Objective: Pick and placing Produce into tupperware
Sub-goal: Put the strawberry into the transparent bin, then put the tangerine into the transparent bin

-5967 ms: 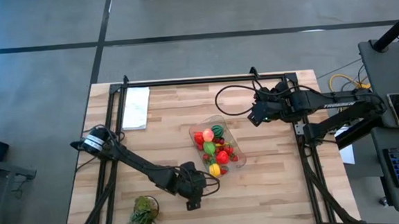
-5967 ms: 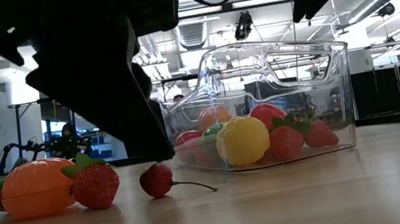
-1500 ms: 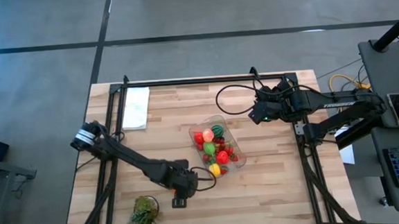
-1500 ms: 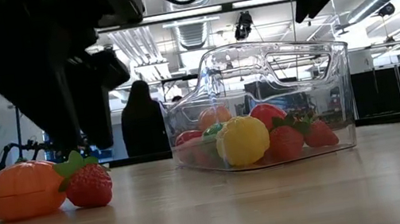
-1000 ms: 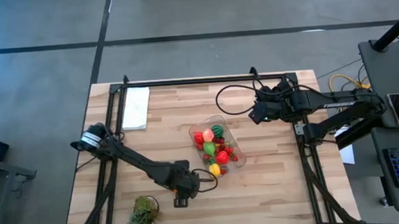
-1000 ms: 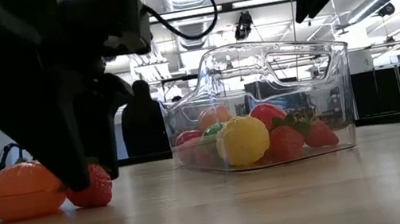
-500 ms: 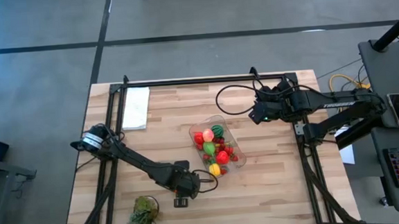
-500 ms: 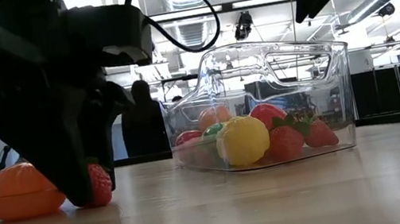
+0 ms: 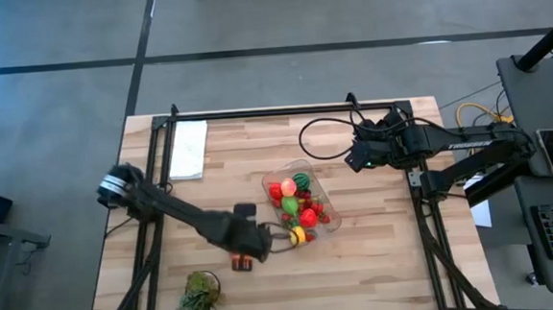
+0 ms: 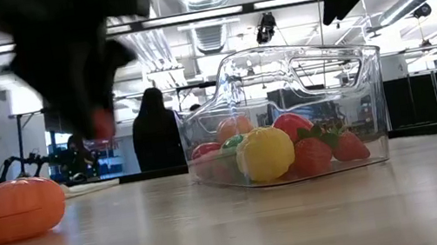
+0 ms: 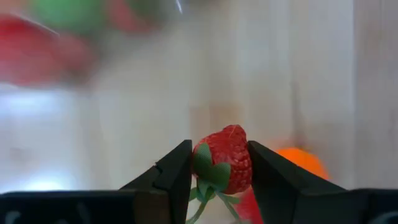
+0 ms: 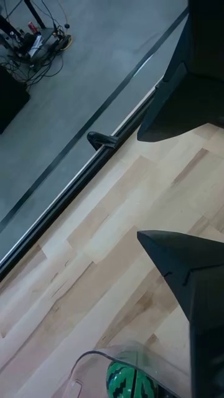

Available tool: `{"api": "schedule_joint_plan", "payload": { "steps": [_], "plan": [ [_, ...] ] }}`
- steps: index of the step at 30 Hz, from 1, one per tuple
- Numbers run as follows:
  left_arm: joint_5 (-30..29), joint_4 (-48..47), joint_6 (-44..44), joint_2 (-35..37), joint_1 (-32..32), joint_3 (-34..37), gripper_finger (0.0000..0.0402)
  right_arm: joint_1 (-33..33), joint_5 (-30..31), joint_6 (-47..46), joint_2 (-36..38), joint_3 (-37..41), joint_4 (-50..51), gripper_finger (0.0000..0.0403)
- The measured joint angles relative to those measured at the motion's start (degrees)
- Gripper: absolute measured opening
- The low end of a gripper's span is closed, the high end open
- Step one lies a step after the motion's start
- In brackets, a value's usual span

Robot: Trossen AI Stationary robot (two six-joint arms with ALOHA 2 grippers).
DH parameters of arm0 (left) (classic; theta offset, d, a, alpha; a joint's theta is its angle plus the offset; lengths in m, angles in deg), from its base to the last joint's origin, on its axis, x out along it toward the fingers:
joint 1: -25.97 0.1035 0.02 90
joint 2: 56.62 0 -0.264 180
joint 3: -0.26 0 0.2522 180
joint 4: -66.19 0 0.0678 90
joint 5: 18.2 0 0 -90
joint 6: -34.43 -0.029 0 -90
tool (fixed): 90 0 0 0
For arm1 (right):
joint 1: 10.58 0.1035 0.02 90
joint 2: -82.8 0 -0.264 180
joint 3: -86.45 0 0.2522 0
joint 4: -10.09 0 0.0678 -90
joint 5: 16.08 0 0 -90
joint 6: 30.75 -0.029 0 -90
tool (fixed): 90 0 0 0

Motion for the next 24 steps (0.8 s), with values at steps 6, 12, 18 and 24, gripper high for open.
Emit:
{"api": "schedule_joint_plan", "payload": {
  "steps": [6, 12, 18, 24],
  "plan": [
    [-9.4, 3.8, -9.5, 9.4, 5.7, -1.7, 0.0124, 0.0, 0.1, 0.0, 0.0, 0.0, -0.3, 0.0237],
    [-9.3, 17.5, -12.3, 11.7, 15.5, 0.1, 0.0127, 0.0, 0.1, -0.2, 0.0, 0.0, -0.5, 0.0237],
    [-5.9, 28.8, -12.3, 6.6, 20.2, -0.6, 0.0165, 0.0, 0.0, -0.6, 0.0, 0.0, 0.0, 0.0237],
    [-4.9, 26.9, -11.8, 4.2, 20.2, -0.8, 0.0233, 0.0, -0.4, -0.6, 0.0, 0.2, 0.1, 0.0237]
  ]
}}
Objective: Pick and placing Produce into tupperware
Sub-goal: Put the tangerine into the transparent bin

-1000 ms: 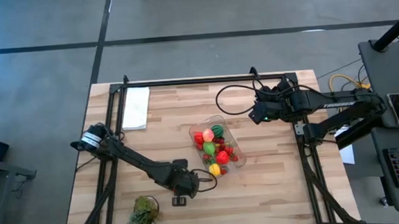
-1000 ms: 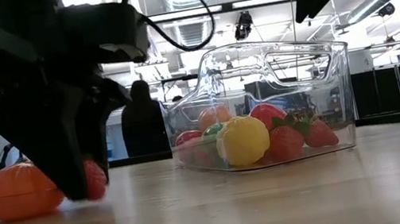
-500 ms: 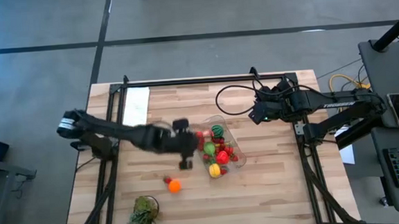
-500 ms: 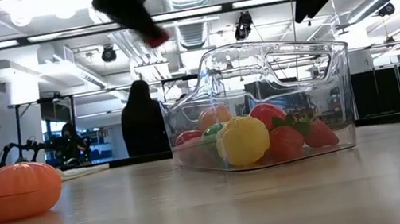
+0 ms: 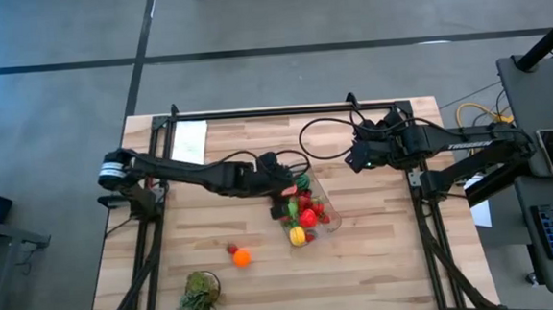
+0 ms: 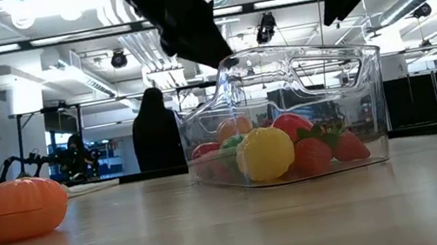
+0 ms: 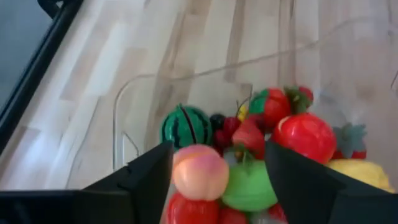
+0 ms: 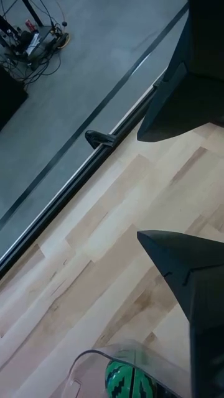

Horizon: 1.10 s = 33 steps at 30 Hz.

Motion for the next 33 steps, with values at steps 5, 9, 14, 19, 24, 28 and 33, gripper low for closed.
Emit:
{"api": "schedule_joint_plan", "payload": {
  "steps": [5, 9, 14, 19, 24, 28, 33],
  "plan": [
    [1.4, -12.1, 0.2, 2.8, -1.0, -0.9, 0.0263, 0.0, 0.1, 0.1, 0.0, 0.3, 0.0, 0.0237],
    [9.8, -19.0, 0.3, 7.6, -4.2, -1.0, 0.0258, 0.0, 0.5, 0.6, 0.0, 0.6, -0.1, 0.0237],
    [14.9, -20.2, 3.3, 9.7, -10.9, 0.1, 0.0246, -0.6, 2.6, 0.6, 0.0, 0.7, -0.2, 0.0237],
    [14.9, -23.3, 6.3, 8.2, -18.1, 1.5, 0.0244, -2.1, 3.1, 0.6, 0.0, 0.7, -0.3, 0.0237],
    [14.7, -24.4, 7.7, 4.6, -23.4, 2.0, 0.0244, -3.4, 3.4, 0.6, 0.0, 0.8, -0.3, 0.0237],
    [14.7, -24.4, 10.5, 1.6, -24.6, 2.0, 0.0244, -4.2, 3.4, 0.6, 0.0, 0.9, -0.6, 0.0237],
    [14.9, -24.4, 18.1, -2.1, -24.7, 2.6, 0.0244, -4.5, 3.4, 0.6, 0.0, 0.9, -0.6, 0.0237]
  ]
}}
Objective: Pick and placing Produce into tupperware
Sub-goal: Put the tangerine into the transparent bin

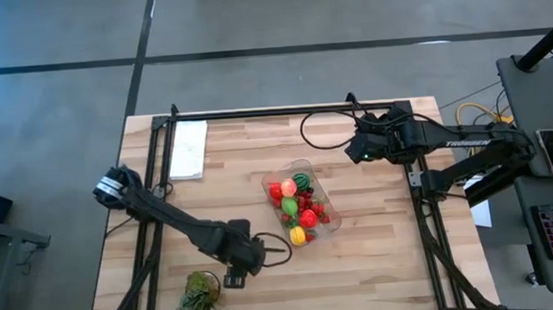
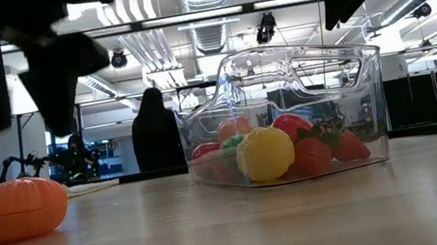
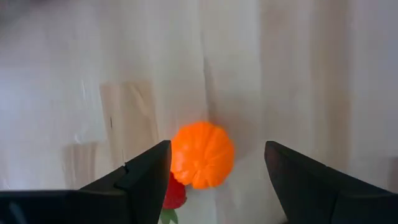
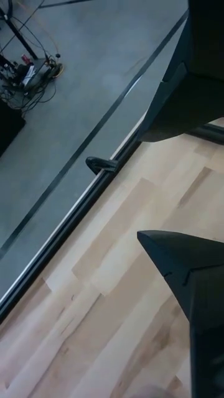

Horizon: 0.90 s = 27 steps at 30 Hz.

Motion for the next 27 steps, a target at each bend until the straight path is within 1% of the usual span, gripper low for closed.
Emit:
{"api": "schedule_joint_plan", "payload": {
  "steps": [4, 6, 11, 16, 27],
  "plan": [
    [0.3, -0.8, 3.2, -2.0, 0.0, 0.4, 0.0244, 0.0, 0.0, 0.3, 0.0, 0.0, 0.0, 0.0237],
    [1.3, -1.3, 4.5, -2.3, 0.0, 0.5, 0.0244, 0.0, 0.0, 1.1, 0.0, 0.0, 0.0, 0.0237],
    [1.6, -1.1, 4.8, -2.3, -0.1, 1.8, 0.0244, 0.0, 0.0, 1.9, 0.0, 0.0, -0.2, 0.0237],
    [1.7, 1.0, 7.4, -2.4, -0.1, 3.6, 0.0244, 0.0, 0.0, 1.9, 0.0, 0.0, -0.2, 0.0237],
    [1.2, 2.6, 7.7, -4.9, -0.1, 4.0, 0.0244, 0.0, 0.0, 1.9, 0.0, 0.0, -0.6, 0.0237]
  ]
}}
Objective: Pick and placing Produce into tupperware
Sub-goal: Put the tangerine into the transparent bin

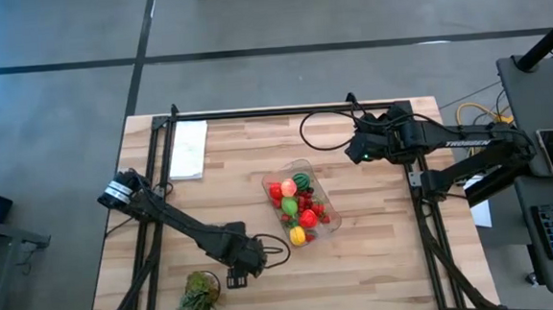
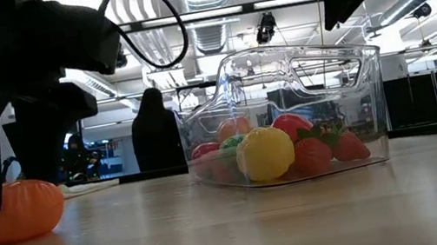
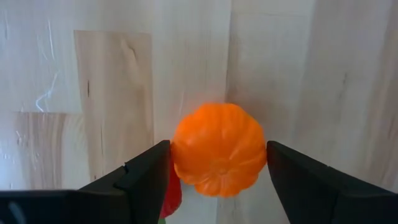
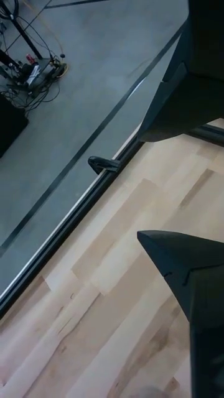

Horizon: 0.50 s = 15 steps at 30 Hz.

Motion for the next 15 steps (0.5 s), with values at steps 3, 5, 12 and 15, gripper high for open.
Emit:
{"api": "schedule_joint_plan", "payload": {
  "steps": [3, 5, 12, 15],
  "plan": [
    [-0.1, 0.6, 0.0, -0.7, 0.0, -0.1, 0.0244, 0.0, 0.0, 0.0, 0.0, 0.0, -0.1, 0.0237],
    [-0.6, 0.9, 0.1, -1.0, 0.0, -0.1, 0.0244, 0.0, 0.0, 0.0, 0.0, 0.0, -0.1, 0.0237],
    [-4.1, 1.0, -0.1, -1.1, -0.1, -0.1, 0.0244, 0.0, 0.0, 0.2, 0.0, 0.1, -0.6, 0.0237],
    [-4.5, 0.9, -0.1, -1.1, -0.1, 0.0, 0.0244, 0.0, 0.0, 0.2, 0.0, 0.4, -0.8, 0.0237]
  ]
}}
